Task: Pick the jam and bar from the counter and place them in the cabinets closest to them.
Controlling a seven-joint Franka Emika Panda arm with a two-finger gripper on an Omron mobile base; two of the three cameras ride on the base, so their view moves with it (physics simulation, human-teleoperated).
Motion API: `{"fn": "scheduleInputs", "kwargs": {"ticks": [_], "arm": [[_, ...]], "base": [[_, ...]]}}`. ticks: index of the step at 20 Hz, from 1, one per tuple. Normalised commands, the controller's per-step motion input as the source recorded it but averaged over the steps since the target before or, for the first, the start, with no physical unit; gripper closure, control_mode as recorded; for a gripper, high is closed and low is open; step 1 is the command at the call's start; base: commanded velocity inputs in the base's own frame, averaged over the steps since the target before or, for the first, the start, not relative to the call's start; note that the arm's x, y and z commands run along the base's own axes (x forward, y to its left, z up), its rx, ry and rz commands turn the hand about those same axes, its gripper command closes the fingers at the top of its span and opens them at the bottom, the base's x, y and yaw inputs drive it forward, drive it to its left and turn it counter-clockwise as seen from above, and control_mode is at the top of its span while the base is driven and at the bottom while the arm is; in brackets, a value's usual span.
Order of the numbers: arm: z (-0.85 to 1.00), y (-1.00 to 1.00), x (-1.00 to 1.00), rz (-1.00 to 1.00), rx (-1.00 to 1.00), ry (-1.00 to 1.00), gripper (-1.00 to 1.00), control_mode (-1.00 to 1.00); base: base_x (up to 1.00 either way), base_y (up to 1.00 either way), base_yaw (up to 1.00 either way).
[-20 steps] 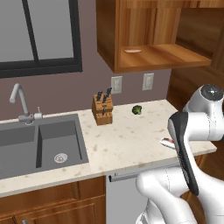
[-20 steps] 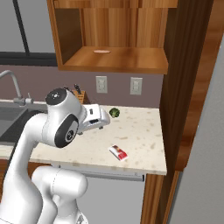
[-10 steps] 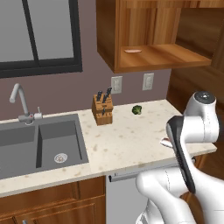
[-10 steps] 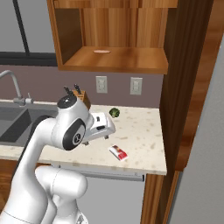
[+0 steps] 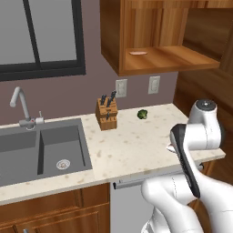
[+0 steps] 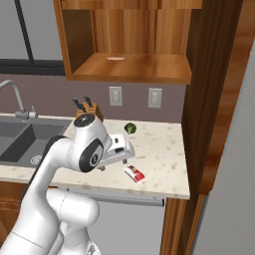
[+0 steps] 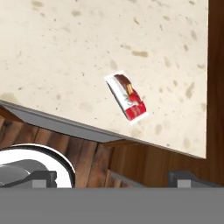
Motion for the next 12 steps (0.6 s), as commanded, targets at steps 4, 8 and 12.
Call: {"fn": "scheduleInputs", "kwargs": {"ticks": [4, 8, 12], "arm": [[-0.28, -0.17, 0.17, 0.02, 0.00, 0.00, -1.00, -1.00], [-0.28, -0.12, 0.24, 0.02, 0.00, 0.00, -1.00, -1.00], [-0.29, -0.09, 0.29, 0.02, 0.00, 0.00, -1.00, -1.00]], "base": [[0.00, 0.00, 0.00], [0.00, 0.00, 0.00], [0.00, 0.00, 0.00]]}}
